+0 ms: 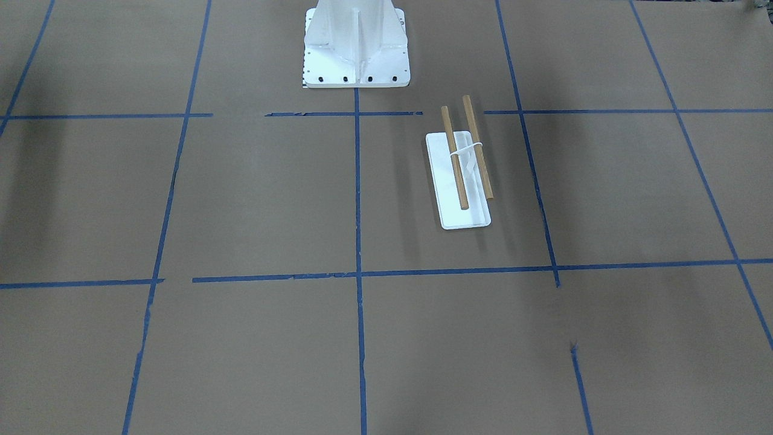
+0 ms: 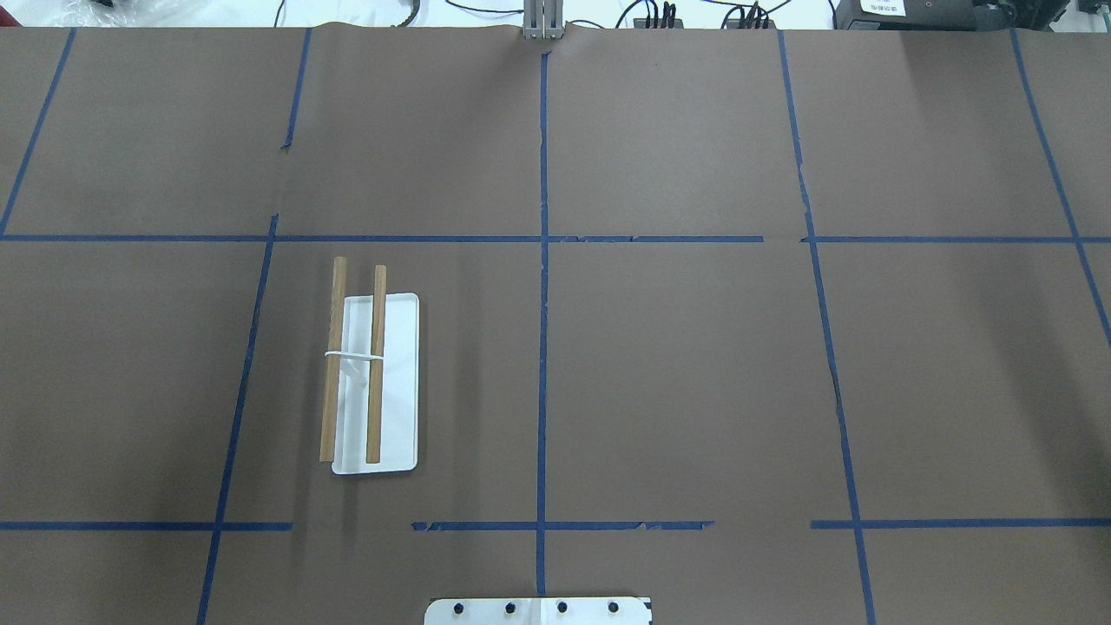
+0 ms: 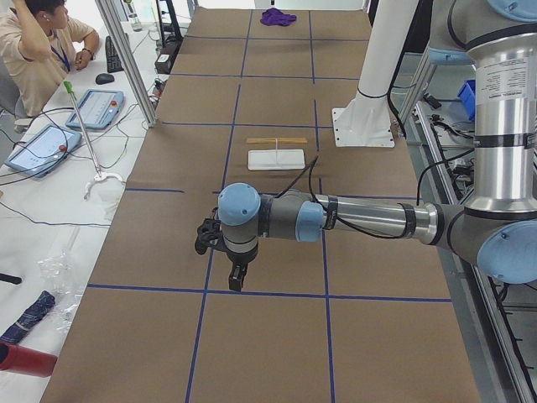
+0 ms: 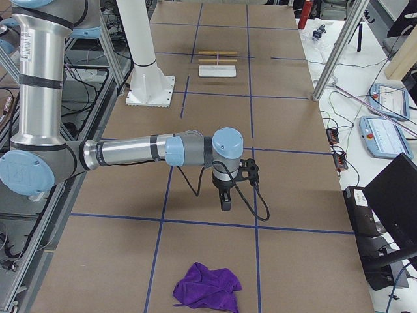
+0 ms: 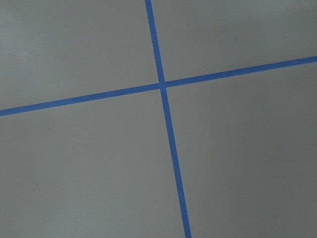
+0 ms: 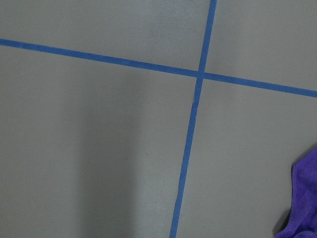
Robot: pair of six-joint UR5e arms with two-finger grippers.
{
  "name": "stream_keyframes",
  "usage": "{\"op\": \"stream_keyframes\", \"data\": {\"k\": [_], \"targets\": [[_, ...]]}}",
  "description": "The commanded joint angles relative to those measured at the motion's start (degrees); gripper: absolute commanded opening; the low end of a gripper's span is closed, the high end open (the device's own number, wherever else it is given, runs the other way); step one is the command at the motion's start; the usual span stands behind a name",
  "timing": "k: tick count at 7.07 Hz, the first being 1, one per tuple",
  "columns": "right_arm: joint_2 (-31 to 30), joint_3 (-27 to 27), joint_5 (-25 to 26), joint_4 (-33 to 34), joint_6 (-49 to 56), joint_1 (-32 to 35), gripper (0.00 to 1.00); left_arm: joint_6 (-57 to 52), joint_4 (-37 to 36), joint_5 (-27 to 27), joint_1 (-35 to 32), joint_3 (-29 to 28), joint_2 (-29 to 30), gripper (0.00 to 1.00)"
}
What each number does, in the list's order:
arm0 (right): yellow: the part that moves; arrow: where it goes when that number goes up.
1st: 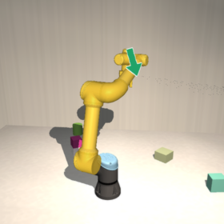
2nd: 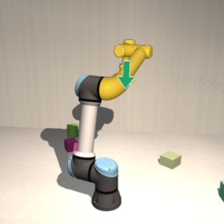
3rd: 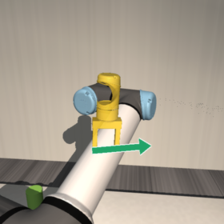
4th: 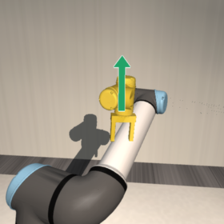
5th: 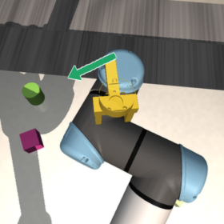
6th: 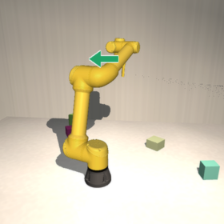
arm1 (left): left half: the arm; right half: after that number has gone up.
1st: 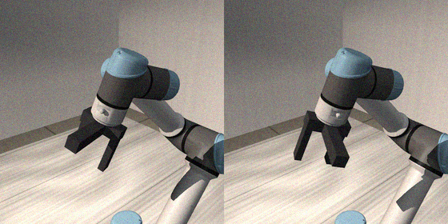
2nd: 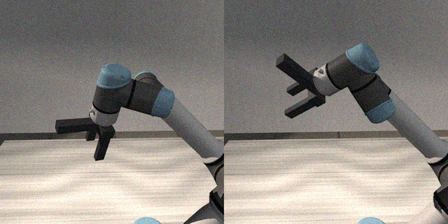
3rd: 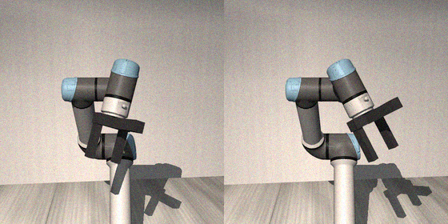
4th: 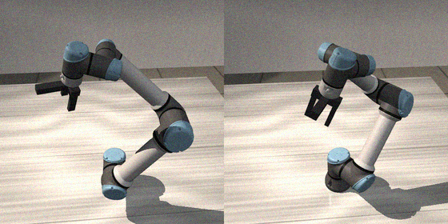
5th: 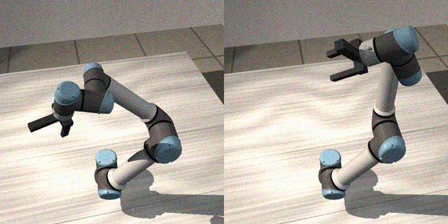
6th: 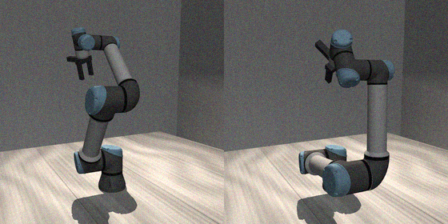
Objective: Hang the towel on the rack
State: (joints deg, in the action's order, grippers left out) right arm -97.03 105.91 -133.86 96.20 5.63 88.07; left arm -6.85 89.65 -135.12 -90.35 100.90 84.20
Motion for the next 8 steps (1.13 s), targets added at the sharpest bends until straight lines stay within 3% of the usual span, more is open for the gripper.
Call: {"op": "stream_keyframes", "data": {"k": [1, 4, 6, 7, 8], "targets": [[0.09, -0.09, 0.0, 0.04, 0.0, 0.0, 1.0, -0.35, -0.09, 0.12, 0.17, 0.0, 0.35, 1.0], [0.87, 1.83, -0.17, -0.13, -0.87, 0.09, 1.0, -0.35, 0.61, 0.21, 0.26, 0.44, 1.31, 1.0], [3.51, 3.78, -0.35, -0.05, -0.79, 0.0, 1.0, -0.44, 5.07, 0.11, 0.26, 4.2, 2.72, 1.0], [3.52, 2.65, -0.96, -2.48, -0.97, 0.0, 1.0, -0.09, 12.67, -0.49, 0.26, 3.18, 2.9, 1.0], [2.47, 2.29, -1.23, -3.72, -0.44, 0.0, 1.0, 0.17, 25.8, -0.06, 0.18, 0.82, 3.94, 1.0]]}}
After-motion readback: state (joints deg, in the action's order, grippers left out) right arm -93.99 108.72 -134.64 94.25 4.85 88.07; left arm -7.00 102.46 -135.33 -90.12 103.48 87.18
